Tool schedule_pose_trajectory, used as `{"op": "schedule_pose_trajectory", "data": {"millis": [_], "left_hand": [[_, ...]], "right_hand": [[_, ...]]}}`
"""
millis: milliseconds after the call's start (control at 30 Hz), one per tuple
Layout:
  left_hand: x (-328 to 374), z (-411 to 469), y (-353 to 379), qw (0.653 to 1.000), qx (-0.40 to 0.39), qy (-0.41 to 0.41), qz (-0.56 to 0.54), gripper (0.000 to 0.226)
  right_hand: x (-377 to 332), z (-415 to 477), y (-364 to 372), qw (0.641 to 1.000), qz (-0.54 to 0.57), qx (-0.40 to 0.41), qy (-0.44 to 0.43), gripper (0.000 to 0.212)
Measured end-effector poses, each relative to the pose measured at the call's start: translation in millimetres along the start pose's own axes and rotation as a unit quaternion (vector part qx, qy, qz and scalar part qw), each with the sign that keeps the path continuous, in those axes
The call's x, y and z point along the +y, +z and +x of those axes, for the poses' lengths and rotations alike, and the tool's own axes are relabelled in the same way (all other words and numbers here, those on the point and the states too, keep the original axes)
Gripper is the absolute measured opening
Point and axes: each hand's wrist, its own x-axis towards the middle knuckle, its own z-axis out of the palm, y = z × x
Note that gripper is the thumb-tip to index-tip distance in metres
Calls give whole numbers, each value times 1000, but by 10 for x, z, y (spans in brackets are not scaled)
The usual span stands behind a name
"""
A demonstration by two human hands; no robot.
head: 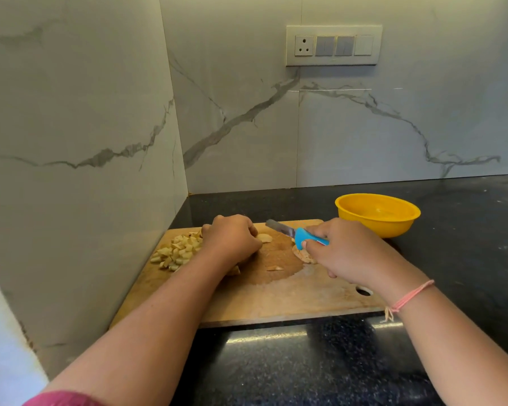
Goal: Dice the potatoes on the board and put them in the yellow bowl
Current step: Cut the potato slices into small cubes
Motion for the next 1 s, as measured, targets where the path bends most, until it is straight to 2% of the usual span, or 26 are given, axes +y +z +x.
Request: {"op": "schedule_pose_trajectory", "data": {"millis": [400,600,767,1000], "left_hand": [[20,26,14,1000,-1,-4,0,16],[26,42,20,1000,0,-3,26,19],[19,42,25,1000,2,2,18,18],[2,33,50,1000,4,-6,-4,18]], "right_hand": [[-334,69,49,996,-39,-61,50,37],[-423,-68,27,993,-71,-83,44,32],[-385,-309,-135,989,-106,-100,39,37],[-403,-220,-137,995,-86,-34,44,38]]}}
